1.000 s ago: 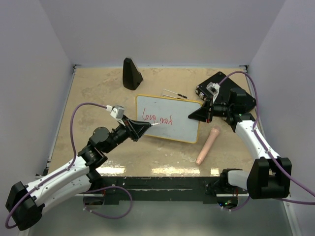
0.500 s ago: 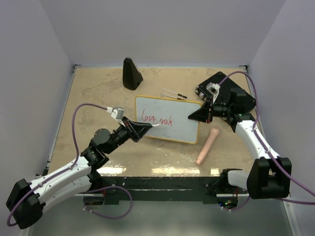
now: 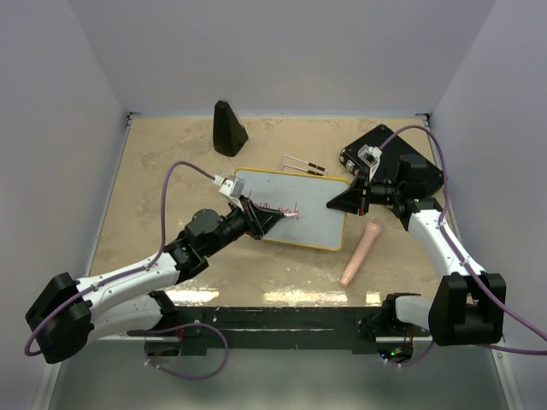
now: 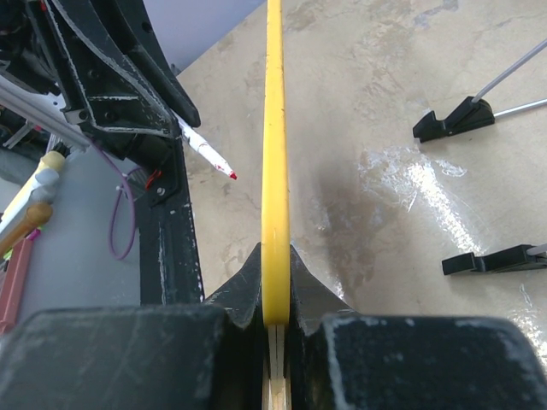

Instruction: Write a sentence on the whiteboard

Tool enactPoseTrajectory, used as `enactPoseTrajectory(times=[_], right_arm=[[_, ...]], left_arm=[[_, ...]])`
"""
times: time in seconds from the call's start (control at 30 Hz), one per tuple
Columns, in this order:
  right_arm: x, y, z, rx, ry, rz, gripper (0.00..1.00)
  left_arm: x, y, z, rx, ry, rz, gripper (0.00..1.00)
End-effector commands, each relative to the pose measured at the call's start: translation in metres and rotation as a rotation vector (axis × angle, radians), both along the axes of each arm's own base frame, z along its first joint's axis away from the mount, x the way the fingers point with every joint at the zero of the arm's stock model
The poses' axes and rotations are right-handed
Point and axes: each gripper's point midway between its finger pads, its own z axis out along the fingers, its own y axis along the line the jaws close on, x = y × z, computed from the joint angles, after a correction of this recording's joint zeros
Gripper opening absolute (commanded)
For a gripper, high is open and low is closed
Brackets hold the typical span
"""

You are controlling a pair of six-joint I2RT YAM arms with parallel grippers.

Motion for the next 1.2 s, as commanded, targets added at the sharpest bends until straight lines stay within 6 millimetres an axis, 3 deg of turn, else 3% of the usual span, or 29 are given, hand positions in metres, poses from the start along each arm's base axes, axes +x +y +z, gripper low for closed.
enactPoseTrajectory(times=[0.0,1.17], right_arm=[[-0.008,0.003,0.020,0.037,-0.085,0.067,0.00],[-0.008,0.003,0.022,0.037,-0.089,0.065,0.00]], left_arm=[[0.011,-0.013,0.034,-0.021,-0.099,0.027,0.00],[0.019,-0.027,0.013,0.133,-0.061,0.034,0.00]])
